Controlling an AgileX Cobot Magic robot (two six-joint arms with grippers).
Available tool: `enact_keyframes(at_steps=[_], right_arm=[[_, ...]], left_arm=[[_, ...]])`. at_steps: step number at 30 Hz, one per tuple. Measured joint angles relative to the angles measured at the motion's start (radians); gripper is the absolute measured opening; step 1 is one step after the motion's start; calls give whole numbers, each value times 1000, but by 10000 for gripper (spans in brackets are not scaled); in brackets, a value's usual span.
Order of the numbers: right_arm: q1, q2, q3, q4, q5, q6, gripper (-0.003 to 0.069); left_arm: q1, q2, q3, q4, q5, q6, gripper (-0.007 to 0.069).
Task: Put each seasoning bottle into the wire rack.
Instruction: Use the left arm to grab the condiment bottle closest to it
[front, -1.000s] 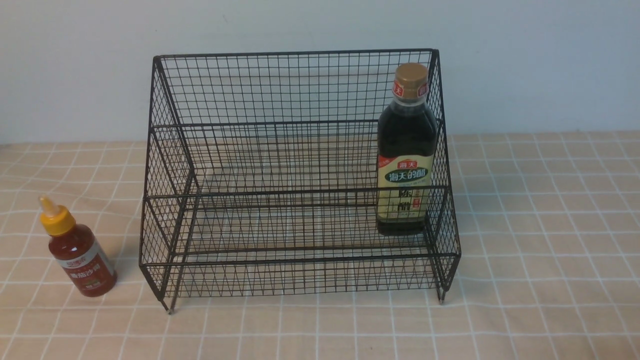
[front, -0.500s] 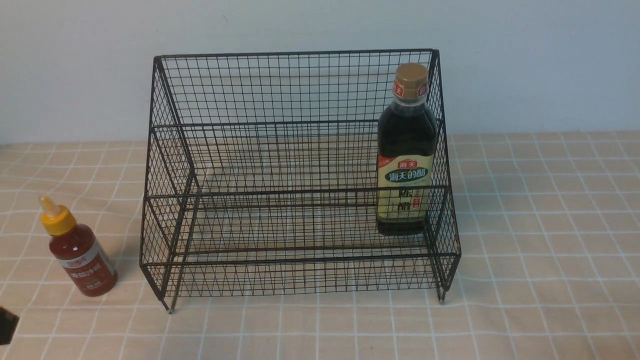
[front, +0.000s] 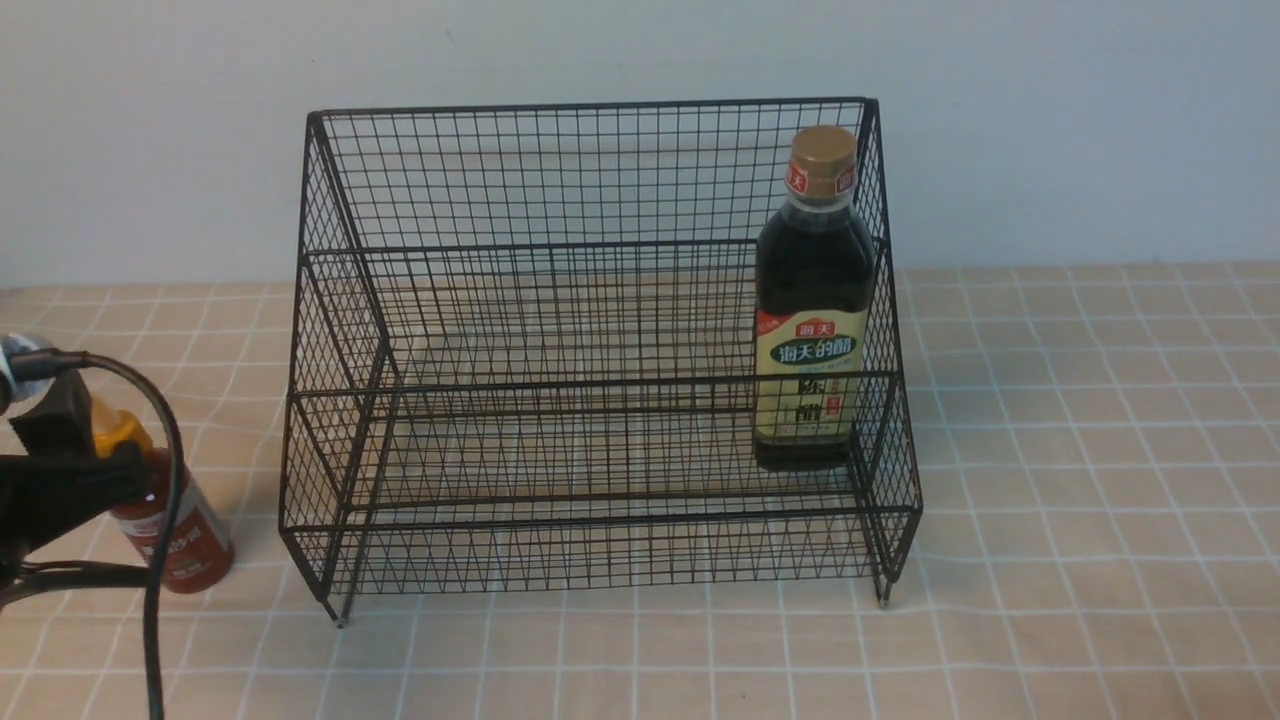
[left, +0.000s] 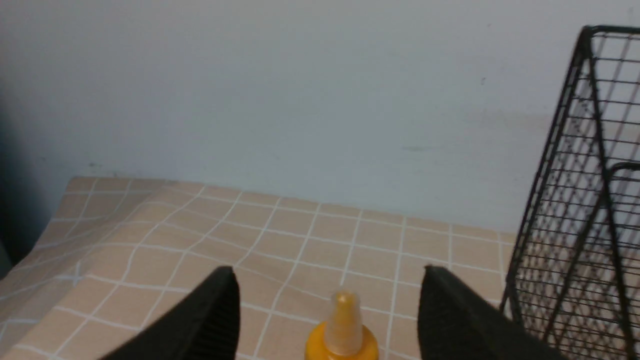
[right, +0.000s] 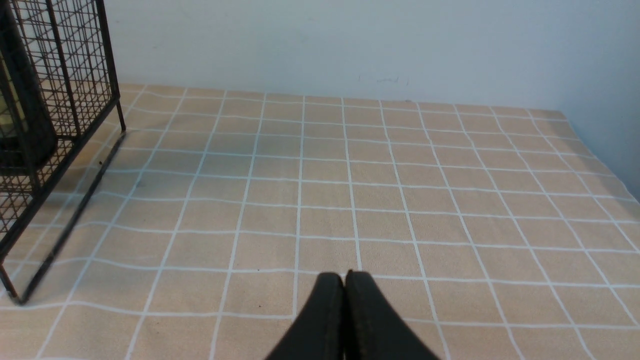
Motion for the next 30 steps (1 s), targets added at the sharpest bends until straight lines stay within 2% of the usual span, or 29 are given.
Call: enact_keyframes(at_steps=[13,16,20,26,30], right_arm=[[0,0,0,0,0,0,-15],[0,0,0,0,0,0,-15],[0,0,0,0,0,0,-15],[0,0,0,0,0,0,-15],[0,0,0,0,0,0,-15]], left_arm=[[0,325,-96,-11,-138,0,476],[0,370,-102,-11,-157,0,437],[0,386,-104,-9,-167,-4,262],[0,368,-105,-9,-144,5,267],[0,271,-105,-14,-54,46,267]])
